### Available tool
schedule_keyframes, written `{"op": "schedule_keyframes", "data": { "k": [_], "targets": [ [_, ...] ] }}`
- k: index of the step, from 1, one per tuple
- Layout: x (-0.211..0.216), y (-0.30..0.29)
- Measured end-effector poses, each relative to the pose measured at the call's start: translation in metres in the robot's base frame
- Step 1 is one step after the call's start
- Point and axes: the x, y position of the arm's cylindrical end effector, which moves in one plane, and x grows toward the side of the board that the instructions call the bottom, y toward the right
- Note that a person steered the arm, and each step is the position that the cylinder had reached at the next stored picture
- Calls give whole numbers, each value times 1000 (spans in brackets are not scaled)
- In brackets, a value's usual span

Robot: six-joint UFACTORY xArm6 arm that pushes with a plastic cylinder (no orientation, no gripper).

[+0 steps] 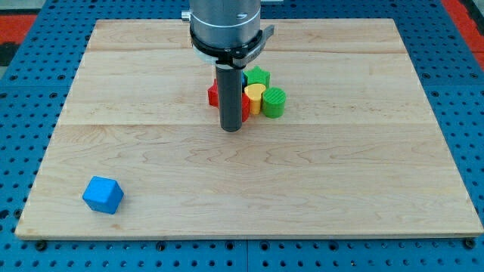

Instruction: Move your arm to yellow heart

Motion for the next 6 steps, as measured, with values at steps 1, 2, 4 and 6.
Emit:
{"op": "schedule_keyframes", "data": {
  "k": [1, 2, 4, 6],
  "targets": [
    [4, 10],
    [58, 21],
    [76, 51],
    [8, 47]
  ]
}}
